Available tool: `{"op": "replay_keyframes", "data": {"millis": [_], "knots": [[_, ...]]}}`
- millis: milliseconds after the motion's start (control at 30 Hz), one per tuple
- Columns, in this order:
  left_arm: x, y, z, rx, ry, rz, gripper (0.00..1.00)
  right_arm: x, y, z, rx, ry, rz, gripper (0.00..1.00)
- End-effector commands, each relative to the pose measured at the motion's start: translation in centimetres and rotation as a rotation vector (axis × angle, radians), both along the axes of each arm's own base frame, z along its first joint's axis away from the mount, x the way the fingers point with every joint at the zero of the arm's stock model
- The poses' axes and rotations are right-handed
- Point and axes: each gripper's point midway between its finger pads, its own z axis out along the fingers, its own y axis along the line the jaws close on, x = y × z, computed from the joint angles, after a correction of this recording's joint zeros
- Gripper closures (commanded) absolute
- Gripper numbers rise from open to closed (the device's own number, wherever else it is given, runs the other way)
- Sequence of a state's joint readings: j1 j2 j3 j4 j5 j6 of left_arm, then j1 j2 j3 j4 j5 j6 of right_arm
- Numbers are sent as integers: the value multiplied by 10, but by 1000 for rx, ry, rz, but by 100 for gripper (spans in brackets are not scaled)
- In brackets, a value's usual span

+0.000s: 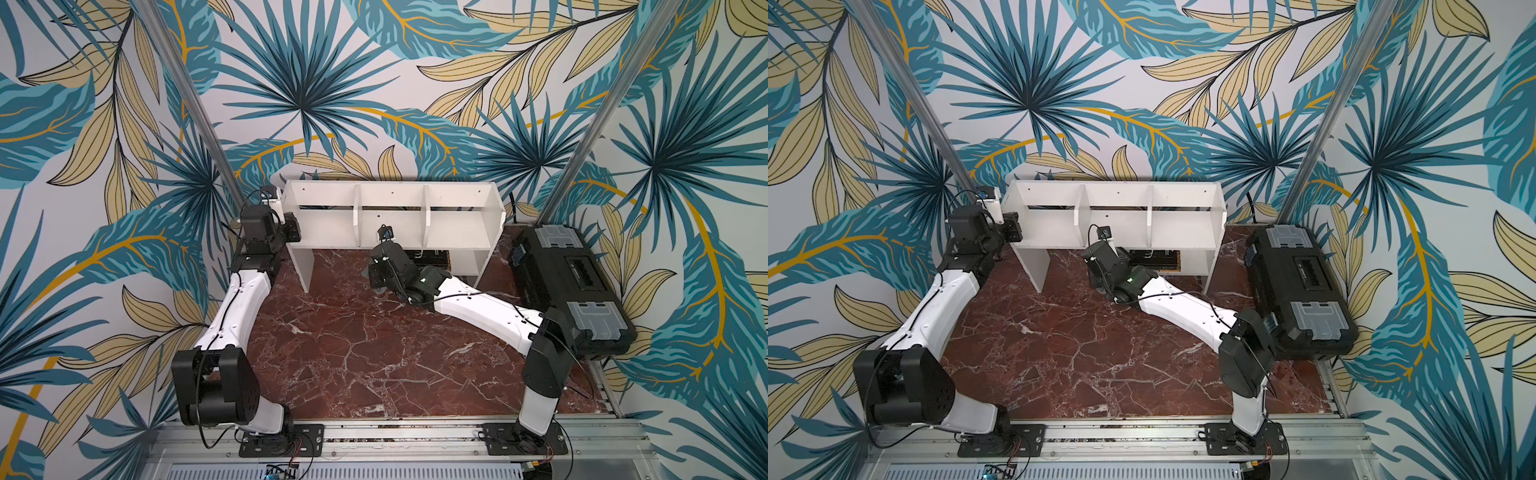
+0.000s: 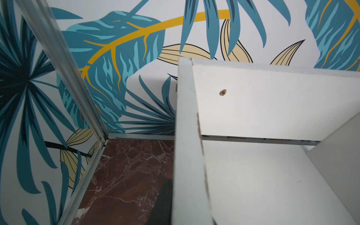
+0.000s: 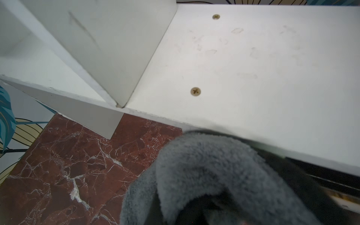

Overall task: Wipe the bookshelf clean with a cloth
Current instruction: Wipe the dust from the shelf.

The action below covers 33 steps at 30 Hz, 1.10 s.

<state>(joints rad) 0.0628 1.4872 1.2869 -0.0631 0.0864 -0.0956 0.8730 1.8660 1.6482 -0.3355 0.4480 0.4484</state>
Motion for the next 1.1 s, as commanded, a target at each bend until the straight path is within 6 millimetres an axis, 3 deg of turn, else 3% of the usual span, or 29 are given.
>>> {"op": "replay_keyframes", "data": {"millis": [0,167,233,300,400,533,633,733,867,1067], "knots": [[-3,-12,-44,-128,122,-41,100,-3,16,-44,2,44,40,100],[-3,-12,-46,-133,124,-41,100,-13,21,-128,-1,145,62,100],[-3,-12,-47,-129,126,-38,100,-16,24,-147,-1,177,77,100],[-4,-10,-46,-125,122,-33,100,-15,23,-153,1,180,74,100],[-4,-10,-45,-120,121,-30,100,-5,16,-131,26,143,60,100],[-4,-10,-44,-122,118,-29,100,10,0,-73,19,53,27,100],[-5,-10,-43,-120,116,-30,100,7,-7,-29,42,-18,34,100],[-5,-9,-42,-117,113,-27,100,-1,-14,1,99,-67,28,100],[-5,-10,-42,-123,115,-32,100,-9,-8,23,175,-104,55,100],[-6,-10,-40,-124,109,-28,100,-8,34,32,224,-104,130,100]]}}
